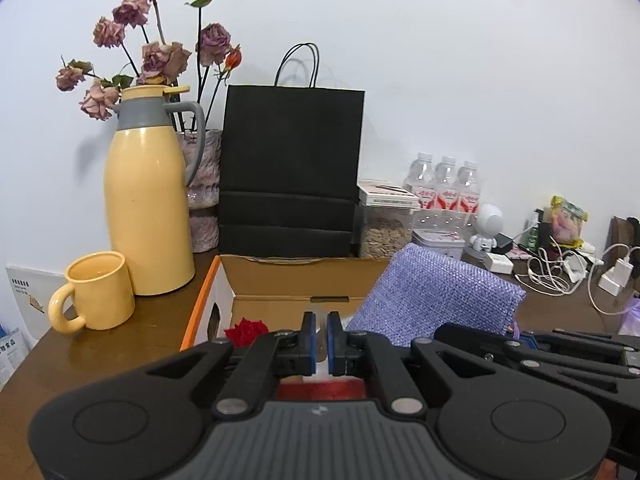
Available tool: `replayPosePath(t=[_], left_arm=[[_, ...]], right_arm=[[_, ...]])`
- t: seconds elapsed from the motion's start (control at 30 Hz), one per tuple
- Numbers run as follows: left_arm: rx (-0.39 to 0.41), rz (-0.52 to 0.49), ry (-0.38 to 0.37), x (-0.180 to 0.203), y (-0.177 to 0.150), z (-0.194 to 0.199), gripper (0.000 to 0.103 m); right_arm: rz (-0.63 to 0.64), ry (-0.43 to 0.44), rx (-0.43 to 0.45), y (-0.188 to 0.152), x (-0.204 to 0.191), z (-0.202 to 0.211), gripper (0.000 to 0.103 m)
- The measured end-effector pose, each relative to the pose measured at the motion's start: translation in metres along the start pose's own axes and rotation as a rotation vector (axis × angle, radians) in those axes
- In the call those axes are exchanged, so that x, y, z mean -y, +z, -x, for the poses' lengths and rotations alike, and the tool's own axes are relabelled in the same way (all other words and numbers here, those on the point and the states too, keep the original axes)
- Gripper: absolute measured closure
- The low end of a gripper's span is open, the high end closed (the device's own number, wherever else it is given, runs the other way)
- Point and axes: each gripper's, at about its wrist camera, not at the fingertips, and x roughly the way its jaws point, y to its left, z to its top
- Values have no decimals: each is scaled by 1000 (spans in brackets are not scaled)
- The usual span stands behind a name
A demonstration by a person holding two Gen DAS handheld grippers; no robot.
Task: Organize objects
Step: 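Carry pouch and band into the red box and open both tools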
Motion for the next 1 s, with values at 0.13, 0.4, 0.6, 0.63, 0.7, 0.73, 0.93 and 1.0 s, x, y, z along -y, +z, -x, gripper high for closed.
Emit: replayPosePath(t=[0.13, 0.4, 0.6, 0.63, 0.7, 0.73, 0.93, 1.0], left_arm=[[-10, 9, 6, -6, 10, -23, 99], [-27, 34, 2, -21, 26, -66, 99], [-28, 33, 7, -29, 37, -91, 99], [-33, 34, 5, -31, 38, -94, 99], [-43, 33, 6, -34, 38, -101, 99], [-47, 30, 8, -35, 38, -105, 99], [-72, 9, 6, -38, 36, -122, 99], [-77, 2, 8, -38, 35, -125, 99]], right_arm=[[-1, -7, -10, 8, 6, -24, 94], [-27, -31, -26, 21, 30, -71, 95], [-40, -35, -43, 27, 43, -99, 95], [-40, -38, -47, 28, 44, -104, 95], [-40, -46, -57, 28, 47, -112, 95], [-39, -48, -64, 29, 48, -117, 95], [-32, -70, -95, 26, 54, -130, 95], [-29, -82, -102, 26, 56, -132, 94]])
